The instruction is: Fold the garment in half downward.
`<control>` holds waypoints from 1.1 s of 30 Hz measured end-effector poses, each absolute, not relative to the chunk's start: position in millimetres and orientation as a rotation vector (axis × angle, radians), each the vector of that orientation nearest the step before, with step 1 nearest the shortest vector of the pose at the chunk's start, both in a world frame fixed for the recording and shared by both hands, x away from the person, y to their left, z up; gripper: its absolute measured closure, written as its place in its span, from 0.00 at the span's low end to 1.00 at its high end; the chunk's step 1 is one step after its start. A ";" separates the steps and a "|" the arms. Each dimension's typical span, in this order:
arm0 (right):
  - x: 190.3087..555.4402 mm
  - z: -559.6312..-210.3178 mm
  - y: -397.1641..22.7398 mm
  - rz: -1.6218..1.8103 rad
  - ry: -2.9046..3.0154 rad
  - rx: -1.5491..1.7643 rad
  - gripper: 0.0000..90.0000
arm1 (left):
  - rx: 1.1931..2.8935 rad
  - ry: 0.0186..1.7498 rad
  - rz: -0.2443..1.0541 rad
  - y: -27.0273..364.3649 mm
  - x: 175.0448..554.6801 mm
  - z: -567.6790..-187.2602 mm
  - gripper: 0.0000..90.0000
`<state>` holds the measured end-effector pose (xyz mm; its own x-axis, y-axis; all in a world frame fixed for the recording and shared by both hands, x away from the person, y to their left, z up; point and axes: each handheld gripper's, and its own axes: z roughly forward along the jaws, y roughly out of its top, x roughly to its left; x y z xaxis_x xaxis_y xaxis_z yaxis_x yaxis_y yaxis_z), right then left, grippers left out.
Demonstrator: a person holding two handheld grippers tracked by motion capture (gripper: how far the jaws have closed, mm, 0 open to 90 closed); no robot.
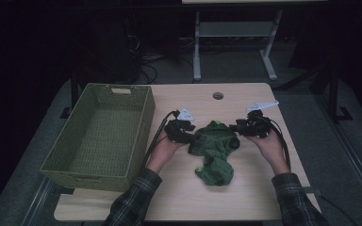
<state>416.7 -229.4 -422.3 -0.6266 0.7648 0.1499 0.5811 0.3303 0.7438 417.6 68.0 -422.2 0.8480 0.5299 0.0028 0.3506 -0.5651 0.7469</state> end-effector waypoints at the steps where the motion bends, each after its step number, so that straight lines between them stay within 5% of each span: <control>1: 418.7 -425.7 -229.8 1.167 2.373 1.235 0.60 | 2.226 0.648 0.282 67.5 422.0 -424.1 0.61; 22: 437.1 -463.3 -224.8 1.077 2.493 1.280 0.72 | 2.293 0.648 0.222 43.8 457.5 -460.6 0.67; 33: 437.6 -463.9 -223.0 1.044 2.476 1.282 0.97 | 2.310 0.638 0.212 40.9 460.8 -460.8 0.96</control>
